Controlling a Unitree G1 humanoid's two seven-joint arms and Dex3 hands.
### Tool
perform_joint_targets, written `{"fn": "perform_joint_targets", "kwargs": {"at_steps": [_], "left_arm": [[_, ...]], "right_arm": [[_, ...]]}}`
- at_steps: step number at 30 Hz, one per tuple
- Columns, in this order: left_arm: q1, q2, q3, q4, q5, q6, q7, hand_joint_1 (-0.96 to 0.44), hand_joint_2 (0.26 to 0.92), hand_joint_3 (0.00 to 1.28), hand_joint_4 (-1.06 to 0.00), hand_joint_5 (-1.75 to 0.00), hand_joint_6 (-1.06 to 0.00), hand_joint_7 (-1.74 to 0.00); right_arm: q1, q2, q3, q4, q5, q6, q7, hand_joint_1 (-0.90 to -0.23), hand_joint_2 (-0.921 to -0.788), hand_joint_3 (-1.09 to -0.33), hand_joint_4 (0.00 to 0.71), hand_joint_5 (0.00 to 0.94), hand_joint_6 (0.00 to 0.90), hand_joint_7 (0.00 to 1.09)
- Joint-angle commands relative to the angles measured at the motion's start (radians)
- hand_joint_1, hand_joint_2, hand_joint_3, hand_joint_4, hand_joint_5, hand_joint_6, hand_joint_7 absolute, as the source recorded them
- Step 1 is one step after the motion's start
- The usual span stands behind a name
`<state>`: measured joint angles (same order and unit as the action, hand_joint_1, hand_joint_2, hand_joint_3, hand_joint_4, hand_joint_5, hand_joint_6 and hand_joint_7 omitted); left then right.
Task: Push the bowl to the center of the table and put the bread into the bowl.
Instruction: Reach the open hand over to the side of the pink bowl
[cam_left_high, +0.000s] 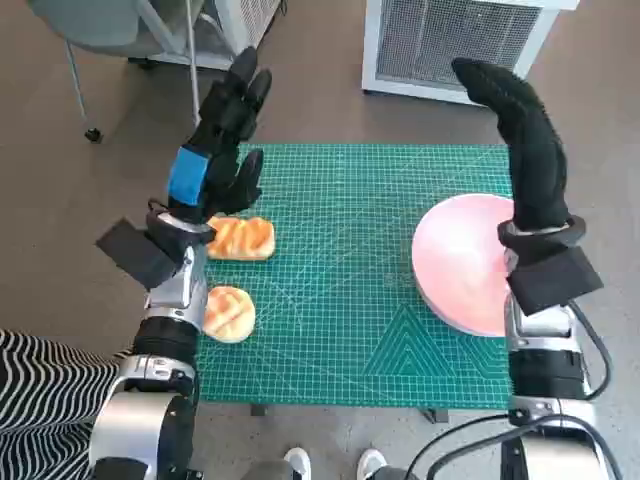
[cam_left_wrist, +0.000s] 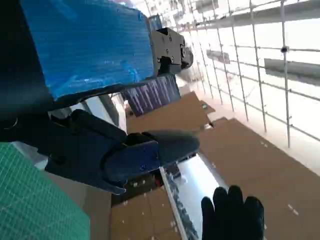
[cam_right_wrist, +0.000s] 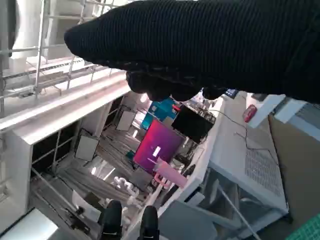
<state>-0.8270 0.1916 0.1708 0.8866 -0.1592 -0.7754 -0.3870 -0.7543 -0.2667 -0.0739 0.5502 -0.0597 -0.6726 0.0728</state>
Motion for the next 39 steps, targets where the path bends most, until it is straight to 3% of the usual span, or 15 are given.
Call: {"fn": "perform_joint_targets", "kwargs": {"at_steps": [1, 26, 39], "left_arm": [[0.010, -0.003, -0.005, -0.022, 0.008, 0.002, 0.015, -0.55, 0.921, 0.37, -0.13, 0.00, -0.09, -0.08], [0.021, -0.002, -0.003, -0.042, -0.018, 0.025, 0.001, -0.50, 0.921, 0.32, -0.17, -0.01, -0.13, -0.08], [0.027, -0.003, 0.001, -0.058, -0.037, 0.041, -0.023, -0.49, 0.921, 0.31, -0.18, -0.01, -0.15, -0.09]], "right_arm": [[0.002, -0.002, 0.005, 0.005, -0.002, 0.020, 0.006, -0.883, -0.921, -0.869, 0.218, 0.003, 0.018, 0.50], [-0.013, 0.005, 0.007, 0.008, 0.024, 0.058, 0.033, -0.863, -0.921, -0.846, 0.206, 0.000, 0.008, 0.50], [-0.009, 0.008, 0.006, 0.001, 0.037, 0.081, 0.050, -0.893, -0.921, -0.837, 0.187, 0.000, 0.000, 0.49]]}}
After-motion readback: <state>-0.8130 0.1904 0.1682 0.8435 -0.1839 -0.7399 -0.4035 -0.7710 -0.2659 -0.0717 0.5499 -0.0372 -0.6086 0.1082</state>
